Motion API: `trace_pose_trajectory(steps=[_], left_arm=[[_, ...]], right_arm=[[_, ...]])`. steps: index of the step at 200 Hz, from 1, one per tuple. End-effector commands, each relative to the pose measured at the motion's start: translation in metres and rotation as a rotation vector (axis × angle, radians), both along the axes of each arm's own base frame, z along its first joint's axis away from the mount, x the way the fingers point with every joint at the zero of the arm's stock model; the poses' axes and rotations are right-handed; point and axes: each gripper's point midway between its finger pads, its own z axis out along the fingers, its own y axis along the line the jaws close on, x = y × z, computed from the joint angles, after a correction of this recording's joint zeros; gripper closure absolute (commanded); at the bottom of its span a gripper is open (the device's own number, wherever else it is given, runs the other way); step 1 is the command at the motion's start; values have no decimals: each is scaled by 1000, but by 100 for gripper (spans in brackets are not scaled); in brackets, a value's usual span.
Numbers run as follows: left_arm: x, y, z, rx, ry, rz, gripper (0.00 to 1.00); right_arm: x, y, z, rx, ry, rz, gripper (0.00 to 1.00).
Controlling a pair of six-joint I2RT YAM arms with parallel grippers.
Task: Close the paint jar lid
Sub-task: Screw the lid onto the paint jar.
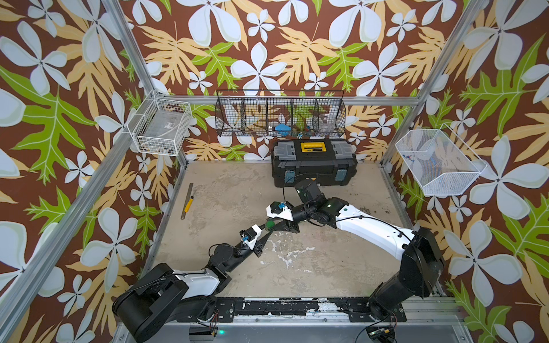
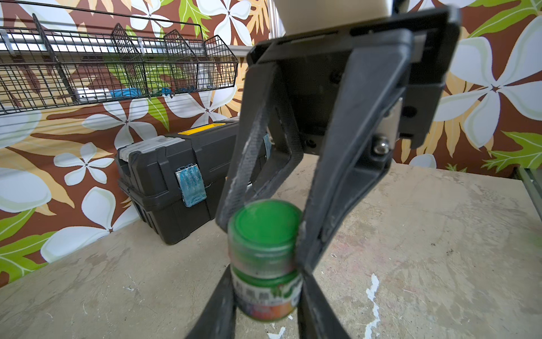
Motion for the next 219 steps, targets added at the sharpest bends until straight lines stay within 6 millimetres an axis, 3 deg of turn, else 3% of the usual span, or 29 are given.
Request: trace_pose_trajectory(steps=[1, 40, 59, 81, 106, 132, 219], left_arm=[[0, 0, 9, -16, -33, -3, 78], [0, 0, 10, -17, -34, -1, 78], [0, 0, 9, -16, -32, -2, 78], [0, 0, 9, -15, -32, -1, 78], [0, 0, 9, -18, -31, -1, 78], [0, 0, 10, -18, -32, -1, 78], [1, 0, 9, -17, -30, 5, 73]], right_arm=[[15, 4, 9, 31, 90, -180, 86], [39, 1, -1, 13, 154, -665, 93], [35, 3, -1, 78, 229, -882, 97], [18, 14, 8, 168, 240, -1017, 100], [3, 31, 17, 241, 276, -1063, 100], [-1, 42, 10, 235, 331, -1061, 100], [-8, 30, 25, 235, 263, -1010, 100]])
